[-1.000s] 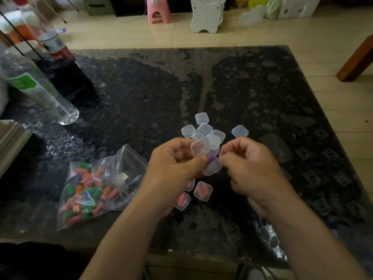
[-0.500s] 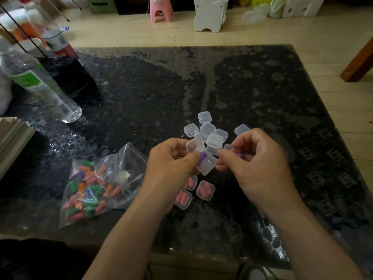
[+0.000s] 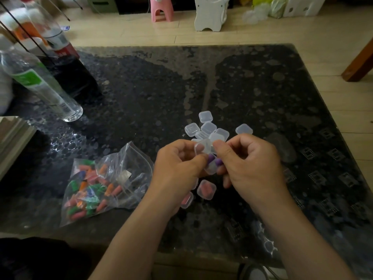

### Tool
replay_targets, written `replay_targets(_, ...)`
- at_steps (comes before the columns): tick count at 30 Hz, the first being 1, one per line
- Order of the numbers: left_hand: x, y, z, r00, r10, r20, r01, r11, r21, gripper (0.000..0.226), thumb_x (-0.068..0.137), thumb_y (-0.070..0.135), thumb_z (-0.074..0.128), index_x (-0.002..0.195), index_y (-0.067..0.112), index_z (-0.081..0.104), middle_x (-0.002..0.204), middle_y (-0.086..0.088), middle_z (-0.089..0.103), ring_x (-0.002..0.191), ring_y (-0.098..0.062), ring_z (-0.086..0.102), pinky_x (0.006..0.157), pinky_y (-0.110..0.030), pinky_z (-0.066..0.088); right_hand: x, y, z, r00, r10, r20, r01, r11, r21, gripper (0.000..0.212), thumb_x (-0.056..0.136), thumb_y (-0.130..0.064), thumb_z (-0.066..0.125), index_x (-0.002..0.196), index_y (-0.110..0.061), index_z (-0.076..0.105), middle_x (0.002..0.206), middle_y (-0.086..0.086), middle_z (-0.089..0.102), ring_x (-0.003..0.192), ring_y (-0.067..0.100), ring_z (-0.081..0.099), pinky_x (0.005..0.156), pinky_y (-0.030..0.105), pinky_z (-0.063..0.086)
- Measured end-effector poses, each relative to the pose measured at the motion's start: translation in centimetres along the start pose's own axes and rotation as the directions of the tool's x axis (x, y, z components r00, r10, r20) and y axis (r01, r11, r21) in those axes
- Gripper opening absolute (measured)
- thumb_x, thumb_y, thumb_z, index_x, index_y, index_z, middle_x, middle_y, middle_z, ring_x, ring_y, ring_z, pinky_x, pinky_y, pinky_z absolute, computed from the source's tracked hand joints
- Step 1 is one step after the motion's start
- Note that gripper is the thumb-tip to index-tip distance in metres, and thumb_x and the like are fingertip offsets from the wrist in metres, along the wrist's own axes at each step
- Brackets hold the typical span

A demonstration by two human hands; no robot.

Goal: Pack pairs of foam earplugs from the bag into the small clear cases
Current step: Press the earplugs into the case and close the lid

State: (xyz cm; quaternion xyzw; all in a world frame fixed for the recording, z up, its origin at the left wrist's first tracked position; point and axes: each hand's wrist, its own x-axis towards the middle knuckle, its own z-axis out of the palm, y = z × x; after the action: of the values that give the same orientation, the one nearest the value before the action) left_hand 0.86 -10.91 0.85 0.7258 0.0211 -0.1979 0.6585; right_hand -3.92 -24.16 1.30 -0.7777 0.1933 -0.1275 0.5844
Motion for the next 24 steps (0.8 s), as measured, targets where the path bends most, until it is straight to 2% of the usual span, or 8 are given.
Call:
replay_targets(3, 0.02, 0.13, 0.01, 1.000, 0.010, -0.020, -0.011, 0.999, -0.039, 0.008, 0.093, 0.003, 0.072, 0.096, 0.011, 0.071, 0.080, -0.009, 0.079, 0.070, -0.018, 0.077, 0.065, -0.029, 0.059, 0.14, 0.03, -0.33, 0.993, 0.069, 0.094, -0.071, 0.997, 0.016, 0.015, 0.092, -0.011, 0.068, 0.079, -0.018, 0.071, 0.070, -0.004, 0.074, 0.058, 0.013, 0.072, 0.055, 0.028, 0.058)
replay_targets(5, 0.02, 0.18, 0.00, 1.000, 0.018, -0.021, -0.019, 0.999, -0.047, 0.007, 0.093, 0.004, 0.072, 0.097, 0.009, 0.071, 0.079, -0.008, 0.079, 0.073, -0.019, 0.078, 0.067, -0.029, 0.061, 0.12, 0.02, -0.44, 0.989, 0.063, 0.131, -0.062, 0.998, -0.013, 0.018, 0.088, -0.007, 0.069, 0.080, -0.022, 0.072, 0.071, -0.007, 0.074, 0.058, 0.011, 0.071, 0.055, 0.024, 0.058)
replay_targets(8, -0.04, 0.25, -0.01, 0.999, 0.027, -0.023, -0.028, 0.999, -0.038, 0.004, 0.094, 0.007, 0.072, 0.097, 0.010, 0.072, 0.079, -0.009, 0.078, 0.075, -0.021, 0.078, 0.071, -0.033, 0.063, 0.17, 0.20, -0.41, 0.992, 0.007, 0.125, 0.000, 0.998, -0.060, 0.014, 0.086, -0.012, 0.075, 0.080, -0.024, 0.073, 0.073, -0.013, 0.073, 0.062, 0.004, 0.069, 0.055, 0.018, 0.054)
replay_targets(11, -0.22, 0.50, 0.03, 0.999, 0.014, -0.034, -0.017, 0.997, -0.070, 0.006, 0.093, 0.005, 0.072, 0.097, 0.008, 0.071, 0.079, -0.008, 0.079, 0.072, -0.019, 0.077, 0.071, -0.036, 0.061, 0.26, 0.43, -0.37, 0.994, -0.032, 0.102, 0.044, 0.992, -0.119, 0.017, 0.086, -0.014, 0.074, 0.078, -0.028, 0.071, 0.080, -0.020, 0.070, 0.074, 0.000, 0.067, 0.062, 0.015, 0.054)
replay_targets(14, -0.30, 0.61, 0.04, 0.999, 0.001, -0.041, -0.004, 0.997, -0.080, 0.006, 0.093, 0.006, 0.072, 0.099, 0.008, 0.071, 0.080, -0.008, 0.079, 0.070, -0.018, 0.076, 0.071, -0.040, 0.057, 0.37, 0.65, -0.38, 0.992, -0.083, 0.099, 0.103, 0.971, -0.217, 0.020, 0.087, -0.012, 0.070, 0.080, -0.031, 0.069, 0.079, -0.015, 0.067, 0.077, 0.000, 0.064, 0.062, 0.014, 0.053)
replay_targets(19, -0.22, 0.44, -0.02, 0.999, 0.023, -0.037, -0.025, 0.999, -0.036, 0.009, 0.091, 0.007, 0.075, 0.098, 0.011, 0.072, 0.081, -0.006, 0.079, 0.076, -0.018, 0.077, 0.069, -0.029, 0.061, 0.21, 0.68, -0.35, 0.986, -0.117, 0.115, 0.144, 0.955, -0.259, 0.007, 0.084, -0.025, 0.073, 0.082, -0.029, 0.068, 0.082, -0.012, 0.067, 0.076, 0.003, 0.065, 0.063, 0.018, 0.055)
replay_targets(21, -0.16, 0.36, -0.03, 0.999, 0.031, -0.041, -0.033, 0.998, -0.051, 0.007, 0.092, 0.008, 0.075, 0.097, 0.011, 0.071, 0.080, -0.005, 0.079, 0.073, -0.016, 0.077, 0.067, -0.028, 0.061, 0.22, 0.64, -0.40, 0.992, -0.096, 0.083, 0.114, 0.964, -0.239, 0.012, 0.086, -0.023, 0.075, 0.079, -0.028, 0.067, 0.077, -0.012, 0.068, 0.075, 0.002, 0.066, 0.064, 0.017, 0.055)
replay_targets(24, -0.21, 0.54, -0.03, 0.999, 0.032, -0.031, -0.034, 0.997, -0.072, 0.007, 0.093, 0.008, 0.073, 0.100, 0.010, 0.071, 0.080, -0.003, 0.079, 0.072, -0.013, 0.076, 0.062, -0.021, 0.058, 0.33, 0.25, -0.56, 0.998, -0.013, 0.059, 0.018, 0.997, -0.071, 0.012, 0.087, -0.019, 0.075, 0.076, -0.023, 0.070, 0.075, -0.012, 0.072, 0.068, 0.003, 0.066, 0.057, 0.018, 0.051)
